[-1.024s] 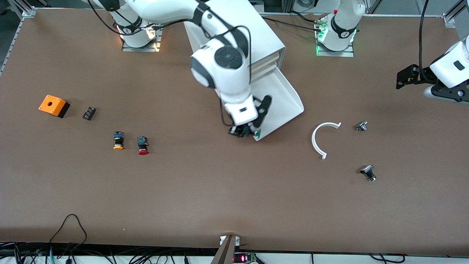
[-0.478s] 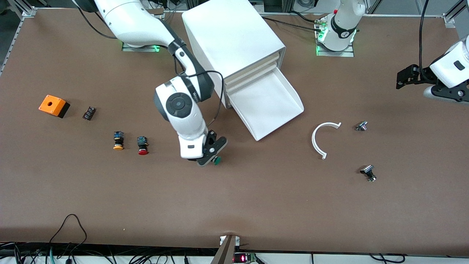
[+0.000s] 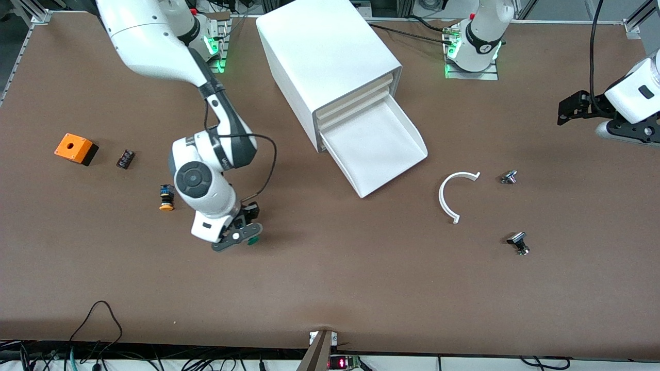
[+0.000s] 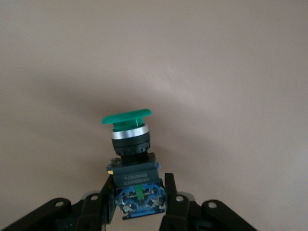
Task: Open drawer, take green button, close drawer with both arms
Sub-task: 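Lift the green button out and carry it beside the red button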
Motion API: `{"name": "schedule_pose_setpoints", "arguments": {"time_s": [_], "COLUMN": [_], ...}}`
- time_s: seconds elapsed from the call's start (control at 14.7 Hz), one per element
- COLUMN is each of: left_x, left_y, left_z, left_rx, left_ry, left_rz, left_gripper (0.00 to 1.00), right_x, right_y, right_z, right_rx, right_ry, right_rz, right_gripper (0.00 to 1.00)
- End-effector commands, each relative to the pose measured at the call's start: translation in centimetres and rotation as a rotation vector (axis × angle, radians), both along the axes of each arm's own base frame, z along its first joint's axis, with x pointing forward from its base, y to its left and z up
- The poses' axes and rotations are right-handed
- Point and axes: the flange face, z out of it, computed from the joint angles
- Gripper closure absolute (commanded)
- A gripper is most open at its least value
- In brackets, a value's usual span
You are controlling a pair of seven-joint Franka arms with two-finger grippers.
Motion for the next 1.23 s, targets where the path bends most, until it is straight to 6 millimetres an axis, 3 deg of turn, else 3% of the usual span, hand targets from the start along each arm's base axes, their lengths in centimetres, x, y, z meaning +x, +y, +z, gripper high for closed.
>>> {"name": "schedule_pose_setpoints", "arguments": {"time_s": [0.0,0.14,0.34,0.48,0.55,0.61,0.68,0.75,0.96,1.16], "left_x": [0.0,0.0,0.0,0.0,0.0,0.0,0.0,0.0,0.0,0.0], "left_y": [0.1,0.1,0.2,0.2,0.2,0.2,0.2,0.2,0.2,0.2], "left_z": [0.3,0.3,0.3,0.3,0.3,0.3,0.3,0.2,0.3,0.2], "left_rx": [-0.002,-0.002,-0.001,-0.001,-0.001,-0.001,-0.001,-0.001,-0.001,-0.001], "left_ry": [0.004,0.005,0.005,0.005,0.005,0.005,0.005,0.006,0.005,0.006], "left_rz": [0.005,0.003,0.003,0.002,0.002,0.000,0.000,0.000,0.000,0.000], "left_gripper": [0.00,0.00,0.00,0.00,0.00,0.00,0.00,0.00,0.00,0.00], "right_x": [-3.0,-4.2,-5.8,-5.7,-5.5,-5.3,-5.2,-5.1,-4.7,-3.7], "right_y": [-1.3,-2.8,-3.6,-5.5,-6.2,-6.8,-7.0,-7.1,-6.9,-6.6], "right_z": [-1.4,-3.7,-4.5,-4.8,-5.1,-5.3,-5.3,-5.1,-3.8,-0.7], "right_rx": [0.006,-0.007,-0.021,-0.031,-0.031,-0.027,-0.019,-0.013,-0.004,0.009], "right_ry": [0.033,0.063,0.086,0.092,0.094,0.089,0.090,0.089,0.073,0.049], "right_rz": [-0.101,-0.169,-0.266,-0.295,-0.307,-0.319,-0.332,-0.337,-0.339,-0.394], "right_gripper": [0.64,0.64,0.64,0.64,0.59,0.45,0.10,0.00,0.00,0.00]}}
